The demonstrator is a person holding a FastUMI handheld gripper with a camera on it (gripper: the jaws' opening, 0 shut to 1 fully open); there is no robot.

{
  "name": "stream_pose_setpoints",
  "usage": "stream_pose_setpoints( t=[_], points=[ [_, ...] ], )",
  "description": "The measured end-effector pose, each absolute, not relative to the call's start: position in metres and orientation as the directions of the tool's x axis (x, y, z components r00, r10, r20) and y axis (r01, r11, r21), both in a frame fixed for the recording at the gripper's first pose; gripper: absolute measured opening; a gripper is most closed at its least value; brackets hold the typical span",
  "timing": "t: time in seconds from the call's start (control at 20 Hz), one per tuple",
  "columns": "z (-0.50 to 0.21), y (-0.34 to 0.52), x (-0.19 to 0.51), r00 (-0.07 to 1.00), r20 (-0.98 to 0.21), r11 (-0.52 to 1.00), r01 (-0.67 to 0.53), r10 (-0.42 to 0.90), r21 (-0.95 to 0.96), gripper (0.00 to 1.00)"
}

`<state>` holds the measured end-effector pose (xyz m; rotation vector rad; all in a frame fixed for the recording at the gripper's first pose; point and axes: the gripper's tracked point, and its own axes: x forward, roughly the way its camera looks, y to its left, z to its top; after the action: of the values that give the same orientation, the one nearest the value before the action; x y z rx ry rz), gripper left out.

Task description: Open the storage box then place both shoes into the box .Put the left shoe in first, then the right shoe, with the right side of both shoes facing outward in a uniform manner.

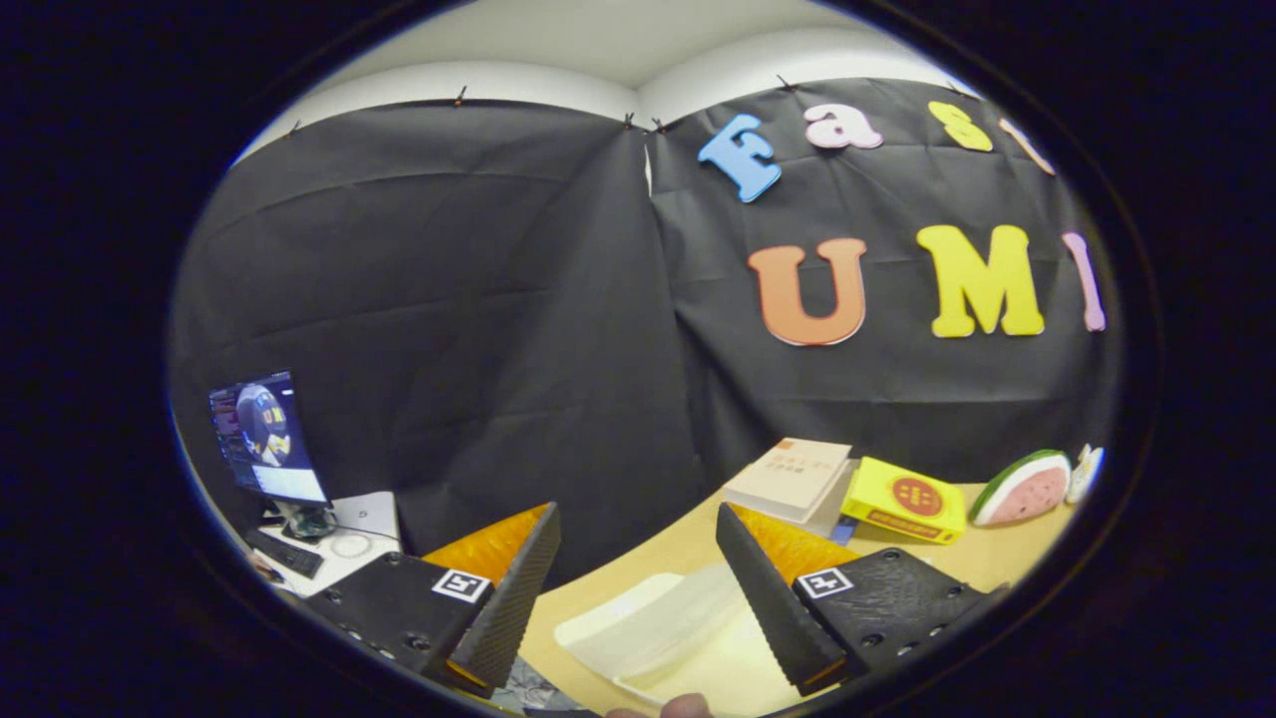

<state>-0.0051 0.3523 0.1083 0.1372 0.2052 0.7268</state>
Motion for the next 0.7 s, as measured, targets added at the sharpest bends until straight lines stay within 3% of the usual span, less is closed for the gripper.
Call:
stream_pose_setpoints(
  t=[0.25, 0.7],
  points=[
    [0.096, 0.250, 0.019, 0.837, -0.119, 0.842, -0.513, 0.534, 0.167, 0.96],
    [0.027, 0.034, 0.036, 0.943, -0.193, 0.961, -0.253, 0.271, 0.116, 0.95]
  ],
)
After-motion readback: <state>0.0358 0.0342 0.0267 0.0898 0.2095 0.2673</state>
